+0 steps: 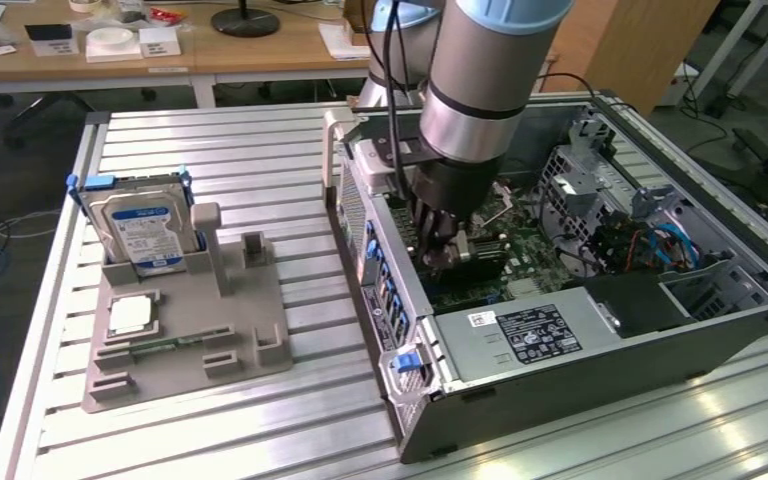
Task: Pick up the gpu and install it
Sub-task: 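Press down on the gpu until it lock into place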
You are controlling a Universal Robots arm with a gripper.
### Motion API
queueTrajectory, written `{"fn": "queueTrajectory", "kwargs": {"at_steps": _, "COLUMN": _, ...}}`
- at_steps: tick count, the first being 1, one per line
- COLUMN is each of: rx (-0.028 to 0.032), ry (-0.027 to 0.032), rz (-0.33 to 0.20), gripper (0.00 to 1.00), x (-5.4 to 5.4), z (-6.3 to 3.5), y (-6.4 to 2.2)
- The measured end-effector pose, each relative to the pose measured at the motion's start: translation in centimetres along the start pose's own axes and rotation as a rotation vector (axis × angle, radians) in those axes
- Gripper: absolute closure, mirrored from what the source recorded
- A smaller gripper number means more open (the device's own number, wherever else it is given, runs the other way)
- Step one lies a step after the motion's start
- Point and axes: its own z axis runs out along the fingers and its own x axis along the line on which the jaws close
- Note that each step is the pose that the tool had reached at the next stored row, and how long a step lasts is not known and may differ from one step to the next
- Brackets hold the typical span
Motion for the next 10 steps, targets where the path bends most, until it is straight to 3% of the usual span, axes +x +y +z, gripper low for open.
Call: {"fn": "queueTrajectory", "kwargs": {"at_steps": 10, "rx": -0.0095, "ry": 0.0038, "rz": -0.014, "gripper": 0.9, "x": 0.25, "z": 0.14, "y": 0.91}}
